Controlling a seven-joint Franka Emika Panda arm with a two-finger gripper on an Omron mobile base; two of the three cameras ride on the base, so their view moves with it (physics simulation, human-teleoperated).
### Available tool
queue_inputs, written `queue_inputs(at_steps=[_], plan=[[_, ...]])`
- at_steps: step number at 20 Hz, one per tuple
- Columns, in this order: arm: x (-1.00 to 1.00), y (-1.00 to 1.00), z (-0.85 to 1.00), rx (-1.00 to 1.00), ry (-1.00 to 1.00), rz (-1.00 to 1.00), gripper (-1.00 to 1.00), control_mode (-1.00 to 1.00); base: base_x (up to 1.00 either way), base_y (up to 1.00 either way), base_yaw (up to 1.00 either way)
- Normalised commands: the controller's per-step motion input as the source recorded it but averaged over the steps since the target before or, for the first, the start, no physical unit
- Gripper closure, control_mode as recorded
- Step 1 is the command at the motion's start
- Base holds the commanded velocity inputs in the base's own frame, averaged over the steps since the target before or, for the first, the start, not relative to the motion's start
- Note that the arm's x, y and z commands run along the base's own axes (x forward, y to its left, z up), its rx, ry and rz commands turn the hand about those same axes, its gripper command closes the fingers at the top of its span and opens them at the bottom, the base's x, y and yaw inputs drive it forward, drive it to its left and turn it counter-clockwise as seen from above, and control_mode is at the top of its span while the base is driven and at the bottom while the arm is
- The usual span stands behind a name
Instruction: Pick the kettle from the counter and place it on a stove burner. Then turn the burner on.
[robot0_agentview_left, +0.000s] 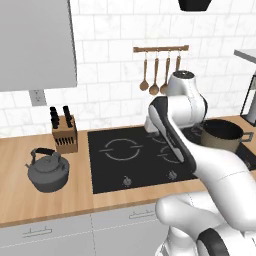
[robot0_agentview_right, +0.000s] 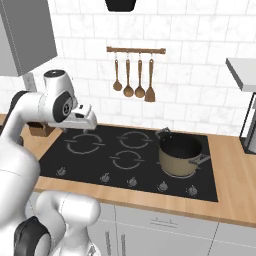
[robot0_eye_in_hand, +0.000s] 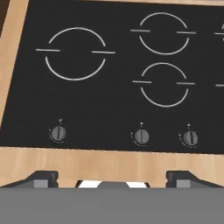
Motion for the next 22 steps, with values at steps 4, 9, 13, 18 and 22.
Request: queue_inputs(at_steps=[4,9,13,18,22], plan=[[0.0,0.71,-0.32,0.0,-0.02,0.06,-1.0,-1.0,0.0,0.0,0.0],[0.0,0.69,-0.21,0.0,-0.03,0.15,-1.0,-1.0,0.0,0.0,0.0],[0.0,0.63,-0.06,0.0,-0.07,0.21,-1.0,-1.0,0.0,0.0,0.0],[0.0,0.52,-0.06,0.0,-0.06,0.25,-1.0,-1.0,0.0,0.0,0.0],[0.0,0.54,-0.12,0.0,-0.01,0.24,-1.0,-1.0,0.0,0.0,0.0]])
